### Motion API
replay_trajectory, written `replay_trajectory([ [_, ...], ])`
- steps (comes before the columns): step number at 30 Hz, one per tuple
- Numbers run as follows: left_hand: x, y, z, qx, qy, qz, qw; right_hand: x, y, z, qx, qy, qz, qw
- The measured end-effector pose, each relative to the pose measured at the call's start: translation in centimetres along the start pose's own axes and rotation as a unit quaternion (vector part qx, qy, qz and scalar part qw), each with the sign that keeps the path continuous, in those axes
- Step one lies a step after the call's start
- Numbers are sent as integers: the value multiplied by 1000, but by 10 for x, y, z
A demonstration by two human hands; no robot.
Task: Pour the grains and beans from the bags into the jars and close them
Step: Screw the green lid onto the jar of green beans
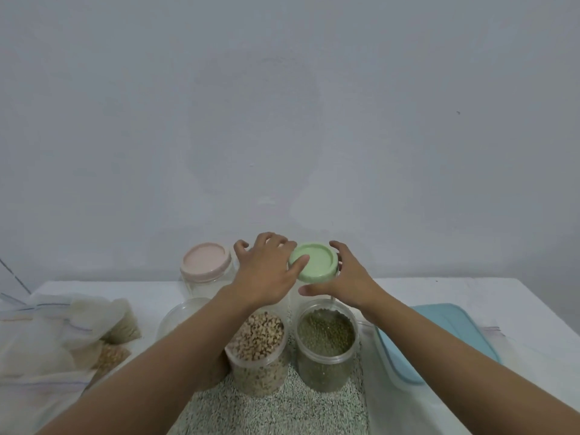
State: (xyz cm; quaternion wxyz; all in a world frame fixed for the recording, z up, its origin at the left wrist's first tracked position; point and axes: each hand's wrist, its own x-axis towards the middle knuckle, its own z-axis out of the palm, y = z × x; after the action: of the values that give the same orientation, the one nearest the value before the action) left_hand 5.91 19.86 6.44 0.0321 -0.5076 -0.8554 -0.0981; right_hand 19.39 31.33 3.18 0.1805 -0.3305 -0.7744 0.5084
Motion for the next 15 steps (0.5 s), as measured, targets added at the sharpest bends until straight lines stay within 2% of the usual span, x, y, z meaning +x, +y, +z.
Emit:
replay_trajectory([
  [4, 0, -2, 6, 3, 13, 0, 1000, -1, 5, 4, 13, 31, -37, 999],
  [7, 0, 0, 0, -38, 18, -6, 999, -5, 0, 2, 5, 49, -59, 997],
  [11, 0, 7, -22, -137, 65, -25, 988, -13, -27, -8, 4, 88, -105, 991],
  [15, -9, 10, -63, -280, 147, -18, 949, -30, -65, -19, 9, 131, -169, 977],
])
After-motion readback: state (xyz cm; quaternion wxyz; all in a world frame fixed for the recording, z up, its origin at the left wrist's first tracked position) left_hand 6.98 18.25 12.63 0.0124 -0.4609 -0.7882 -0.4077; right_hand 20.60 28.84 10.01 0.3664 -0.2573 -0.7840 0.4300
